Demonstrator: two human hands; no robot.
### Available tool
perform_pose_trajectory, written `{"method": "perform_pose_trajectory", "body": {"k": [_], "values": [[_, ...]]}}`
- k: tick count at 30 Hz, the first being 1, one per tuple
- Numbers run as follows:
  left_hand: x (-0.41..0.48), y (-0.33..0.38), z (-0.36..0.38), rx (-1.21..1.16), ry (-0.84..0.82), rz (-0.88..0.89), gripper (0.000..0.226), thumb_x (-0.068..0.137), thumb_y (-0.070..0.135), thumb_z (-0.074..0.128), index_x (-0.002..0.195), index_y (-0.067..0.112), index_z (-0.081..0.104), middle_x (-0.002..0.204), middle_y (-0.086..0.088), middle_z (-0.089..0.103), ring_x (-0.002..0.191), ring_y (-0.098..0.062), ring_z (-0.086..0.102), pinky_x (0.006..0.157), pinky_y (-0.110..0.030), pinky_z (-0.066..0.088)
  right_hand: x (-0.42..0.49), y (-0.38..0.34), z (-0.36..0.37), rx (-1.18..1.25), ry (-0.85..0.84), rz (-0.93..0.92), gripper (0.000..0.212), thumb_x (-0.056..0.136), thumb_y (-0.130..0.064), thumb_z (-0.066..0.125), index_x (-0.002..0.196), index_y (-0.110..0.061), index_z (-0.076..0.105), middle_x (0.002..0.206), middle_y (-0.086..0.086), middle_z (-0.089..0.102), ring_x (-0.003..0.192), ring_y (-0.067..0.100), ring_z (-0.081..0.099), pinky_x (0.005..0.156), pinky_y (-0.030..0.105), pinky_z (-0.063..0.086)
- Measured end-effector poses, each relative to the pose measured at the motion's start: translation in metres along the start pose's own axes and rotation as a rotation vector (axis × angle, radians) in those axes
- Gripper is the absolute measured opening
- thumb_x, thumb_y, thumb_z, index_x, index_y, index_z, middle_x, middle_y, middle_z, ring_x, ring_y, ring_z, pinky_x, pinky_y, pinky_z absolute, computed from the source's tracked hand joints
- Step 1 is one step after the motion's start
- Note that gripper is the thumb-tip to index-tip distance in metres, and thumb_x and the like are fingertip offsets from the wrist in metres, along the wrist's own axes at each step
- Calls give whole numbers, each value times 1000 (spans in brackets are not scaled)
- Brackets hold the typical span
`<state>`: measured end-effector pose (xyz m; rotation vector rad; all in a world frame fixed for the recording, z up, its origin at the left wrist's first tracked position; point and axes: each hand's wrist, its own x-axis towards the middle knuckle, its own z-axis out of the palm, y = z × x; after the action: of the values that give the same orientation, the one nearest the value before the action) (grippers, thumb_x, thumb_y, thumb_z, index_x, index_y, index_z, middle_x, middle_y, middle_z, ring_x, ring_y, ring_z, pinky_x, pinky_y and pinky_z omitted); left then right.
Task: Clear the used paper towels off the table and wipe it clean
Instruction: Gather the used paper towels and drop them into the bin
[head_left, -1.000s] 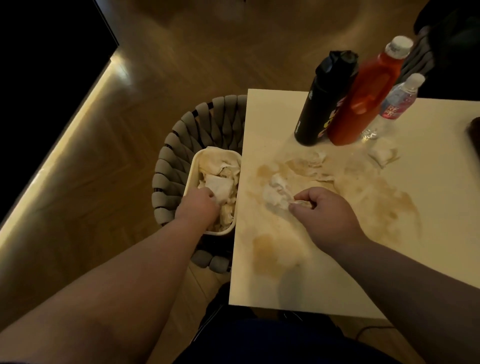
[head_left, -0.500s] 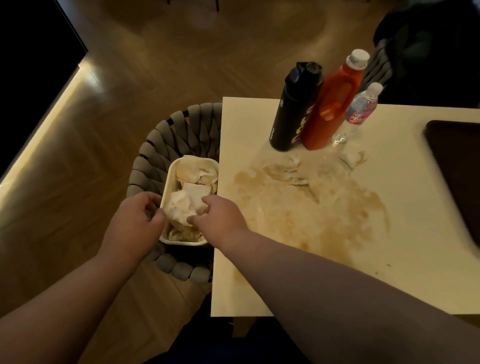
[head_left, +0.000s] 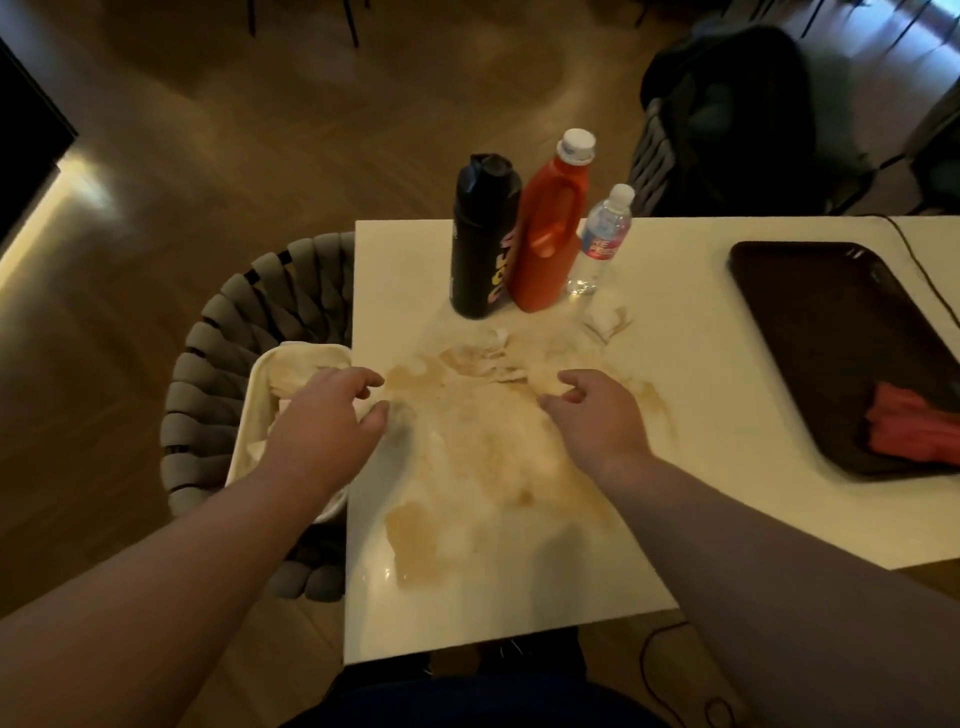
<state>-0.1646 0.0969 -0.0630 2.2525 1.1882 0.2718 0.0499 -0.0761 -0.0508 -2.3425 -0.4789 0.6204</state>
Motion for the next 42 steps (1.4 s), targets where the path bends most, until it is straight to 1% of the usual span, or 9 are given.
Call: {"method": "perform_pose_trajectory", "body": {"k": [2,8,14,17,22,29,34,37,42], "values": [[12,27,12,41,-68,28,36,94,41,66,128,30,65,111,10,59,98,-14,62,87,-38,56,10,17,-30,3,70,29,44,90,-33,74,131,-20,67,95,-4,68,88,17,64,80,28,47],[45,89,65,212,-296,76,64,92,51,63,150,30,44,145,-2,45,125,-26,54,99,-44,52,14,64,-86,-20,136,104,43,93,-35,70,133,-21,64,98,-6,64,87,15,61,79,30,45],[84,118,114,335,-402,109,57,91,54,54,142,30,47,136,-3,44,115,-31,58,86,-39,52,19,106,-100,-63,128,120,43,93,-29,70,133,-14,65,98,-1,65,93,21,60,85,34,49],[91,119,126,339,-345,73,32,95,32,57,126,26,59,132,-6,48,106,-30,60,85,-39,53,32,111,-100,-63,114,115,42,93,-28,69,132,-14,65,97,-2,66,92,20,60,83,32,47],[94,114,130,360,-388,115,35,95,11,49,123,21,68,120,-3,45,102,-27,59,90,-37,52,58,101,-87,-17,72,87,39,92,-27,70,129,-17,67,87,-3,65,84,16,61,78,30,47],[83,115,106,226,-261,120,27,97,12,52,108,13,77,109,-5,61,92,-21,61,82,-30,51,113,75,-58,-55,18,46,46,89,-31,72,133,-19,64,108,3,67,104,23,63,97,38,50],[52,103,82,123,-140,125,23,97,14,61,112,17,78,103,3,63,89,-8,55,80,-17,36,152,55,-44,-104,69,34,47,88,-35,71,131,-16,62,115,6,69,107,27,65,81,29,45],[39,90,77,90,-98,90,22,96,16,64,113,19,77,100,9,58,89,-3,48,81,-11,32,166,45,-35,-101,71,40,45,89,-36,72,128,-16,63,119,5,69,108,28,65,80,27,43],[30,79,72,69,-64,59,20,95,14,67,111,18,78,98,10,55,89,-4,51,86,-18,39,174,40,-29,-162,97,55,28,92,-32,65,117,-20,69,114,2,70,102,25,65,81,31,50]]}}
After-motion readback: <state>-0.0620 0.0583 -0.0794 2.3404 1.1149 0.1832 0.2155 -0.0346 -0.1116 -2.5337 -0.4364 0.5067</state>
